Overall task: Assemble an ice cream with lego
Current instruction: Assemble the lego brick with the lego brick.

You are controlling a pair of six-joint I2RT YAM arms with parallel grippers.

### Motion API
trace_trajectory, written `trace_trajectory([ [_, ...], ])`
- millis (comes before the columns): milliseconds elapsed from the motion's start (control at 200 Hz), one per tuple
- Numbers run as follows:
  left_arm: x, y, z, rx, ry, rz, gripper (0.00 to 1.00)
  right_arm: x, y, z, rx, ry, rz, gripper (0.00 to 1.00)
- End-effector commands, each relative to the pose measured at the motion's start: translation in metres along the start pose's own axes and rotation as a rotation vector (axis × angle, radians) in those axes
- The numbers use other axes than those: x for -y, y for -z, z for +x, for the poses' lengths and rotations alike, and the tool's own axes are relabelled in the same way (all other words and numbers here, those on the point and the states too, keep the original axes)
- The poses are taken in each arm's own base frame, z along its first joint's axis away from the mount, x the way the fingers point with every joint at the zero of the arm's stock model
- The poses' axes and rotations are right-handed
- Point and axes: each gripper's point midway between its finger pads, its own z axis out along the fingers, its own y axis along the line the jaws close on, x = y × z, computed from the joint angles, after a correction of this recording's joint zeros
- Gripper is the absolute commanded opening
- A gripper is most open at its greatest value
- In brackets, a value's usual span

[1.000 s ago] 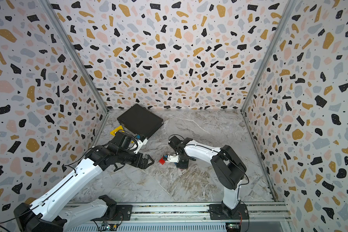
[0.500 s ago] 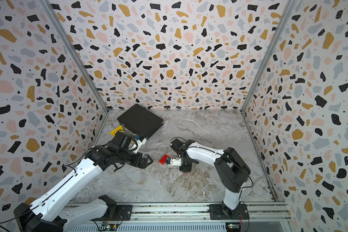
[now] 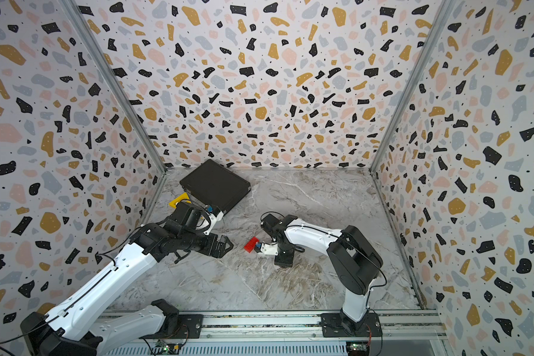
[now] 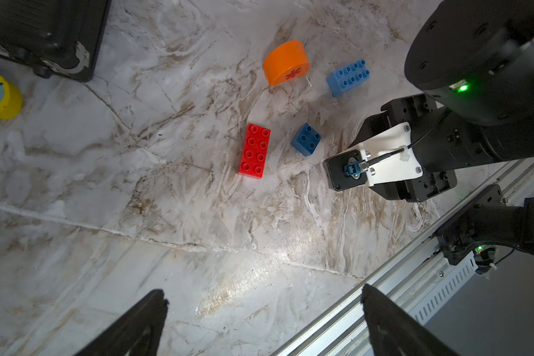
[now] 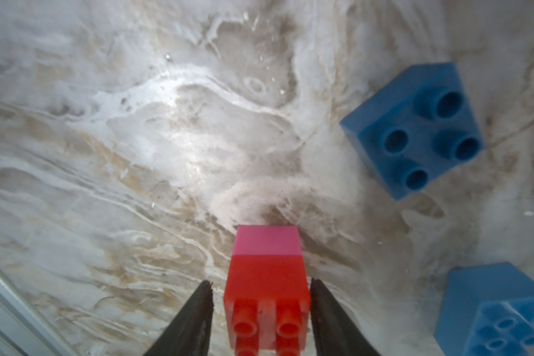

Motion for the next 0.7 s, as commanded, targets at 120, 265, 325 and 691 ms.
trace_trajectory([
  [120, -0.005, 0.018, -0.018, 0.028, -0.025, -0.062, 0.99, 0.007, 0.064, -0.008, 0.131, -0.074, 0.089, 0.54],
  [265, -0.003, 0.006, -0.027, -0.035, -0.030, -0.055, 0.98, 0.029, 0.101, 0.008, 0.206, -0.275, 0.237, 0.53],
  [325, 0.003, -0.004, -0.031, -0.077, -0.041, -0.021, 0.97, 0.041, 0.116, 0.020, 0.245, -0.392, 0.309, 0.52],
  [691, 0.046, -0.099, -0.020, -0.460, -0.447, 0.040, 0.90, 0.057, 0.160, 0.074, 0.493, -0.819, 0.346, 0.51],
])
